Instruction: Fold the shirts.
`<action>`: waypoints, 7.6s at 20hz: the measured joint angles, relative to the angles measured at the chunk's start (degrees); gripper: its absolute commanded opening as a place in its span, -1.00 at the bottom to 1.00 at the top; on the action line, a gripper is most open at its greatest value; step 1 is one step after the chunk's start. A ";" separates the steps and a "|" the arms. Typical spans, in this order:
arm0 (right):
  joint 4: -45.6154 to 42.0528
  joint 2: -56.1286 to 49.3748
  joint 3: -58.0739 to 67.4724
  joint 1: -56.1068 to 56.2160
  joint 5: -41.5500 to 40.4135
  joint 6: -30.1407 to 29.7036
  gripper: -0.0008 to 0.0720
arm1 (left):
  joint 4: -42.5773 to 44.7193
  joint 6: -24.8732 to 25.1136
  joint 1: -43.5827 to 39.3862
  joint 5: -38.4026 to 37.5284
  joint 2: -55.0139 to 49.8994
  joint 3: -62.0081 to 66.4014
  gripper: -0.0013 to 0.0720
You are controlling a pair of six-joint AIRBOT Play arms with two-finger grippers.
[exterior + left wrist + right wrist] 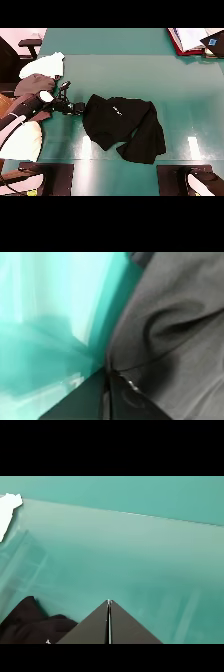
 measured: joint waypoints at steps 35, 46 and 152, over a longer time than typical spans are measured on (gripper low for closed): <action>-9.53 4.33 -24.04 -8.39 6.38 -0.90 -0.94 | 12.07 2.14 0.07 -10.58 14.45 46.10 -0.89; -11.76 14.23 13.29 -17.79 12.83 -0.48 -0.94 | 12.50 0.50 0.07 -9.22 30.77 69.77 -0.90; -18.97 9.16 15.78 -8.26 14.32 6.01 -0.94 | 14.32 -8.50 7.69 -11.19 35.19 54.69 -0.89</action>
